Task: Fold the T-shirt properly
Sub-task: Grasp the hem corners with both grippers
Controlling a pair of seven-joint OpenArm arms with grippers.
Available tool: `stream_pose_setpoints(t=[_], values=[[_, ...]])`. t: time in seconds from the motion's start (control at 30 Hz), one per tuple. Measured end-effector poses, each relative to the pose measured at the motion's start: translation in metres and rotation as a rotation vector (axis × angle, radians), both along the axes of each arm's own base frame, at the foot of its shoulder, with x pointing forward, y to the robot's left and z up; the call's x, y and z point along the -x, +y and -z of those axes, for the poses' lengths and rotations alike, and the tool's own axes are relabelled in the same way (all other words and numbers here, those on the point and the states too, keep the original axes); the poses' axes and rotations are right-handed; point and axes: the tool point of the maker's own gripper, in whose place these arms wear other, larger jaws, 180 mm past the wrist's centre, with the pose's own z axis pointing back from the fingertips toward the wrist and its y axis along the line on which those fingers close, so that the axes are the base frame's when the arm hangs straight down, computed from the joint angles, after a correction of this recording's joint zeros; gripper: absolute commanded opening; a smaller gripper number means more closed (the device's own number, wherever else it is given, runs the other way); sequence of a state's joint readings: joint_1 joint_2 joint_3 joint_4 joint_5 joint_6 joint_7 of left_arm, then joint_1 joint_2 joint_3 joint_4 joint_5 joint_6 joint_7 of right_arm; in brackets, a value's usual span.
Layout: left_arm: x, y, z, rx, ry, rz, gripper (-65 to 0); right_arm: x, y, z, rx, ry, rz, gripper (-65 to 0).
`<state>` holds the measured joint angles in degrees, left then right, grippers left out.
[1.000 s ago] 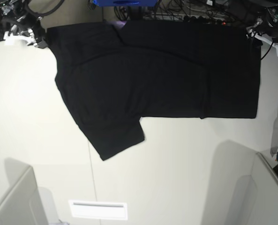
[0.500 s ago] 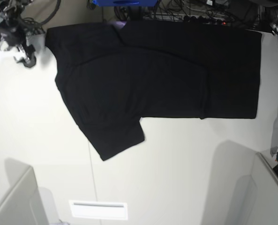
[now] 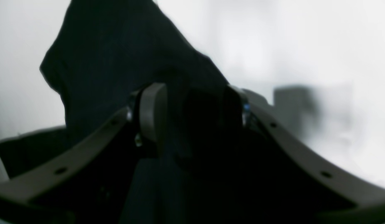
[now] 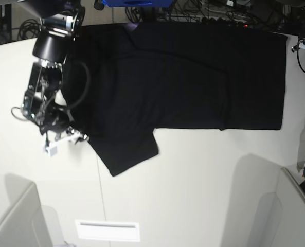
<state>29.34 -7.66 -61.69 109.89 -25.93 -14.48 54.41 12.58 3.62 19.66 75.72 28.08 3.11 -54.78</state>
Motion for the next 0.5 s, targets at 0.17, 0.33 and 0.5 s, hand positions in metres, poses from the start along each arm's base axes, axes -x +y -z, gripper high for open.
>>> stream_pose_setpoints(t=[0.17, 0.33, 0.5], values=[[0.002, 0.0, 0.001, -0.004, 0.011, -0.002, -65.0, -0.015, -0.012, 0.018, -0.003, 0.038, 0.037, -30.9], [0.001, 0.0, 0.001, -0.002, 0.01, 0.0, -65.0, -0.028, -0.002, 0.021, 0.027, 0.046, -0.024, -30.8], [0.0, 0.0, 0.0, -0.004, 0.008, 0.001, -65.0, -0.031, 0.027, 0.022, 0.052, 0.019, -0.113, -31.1]])
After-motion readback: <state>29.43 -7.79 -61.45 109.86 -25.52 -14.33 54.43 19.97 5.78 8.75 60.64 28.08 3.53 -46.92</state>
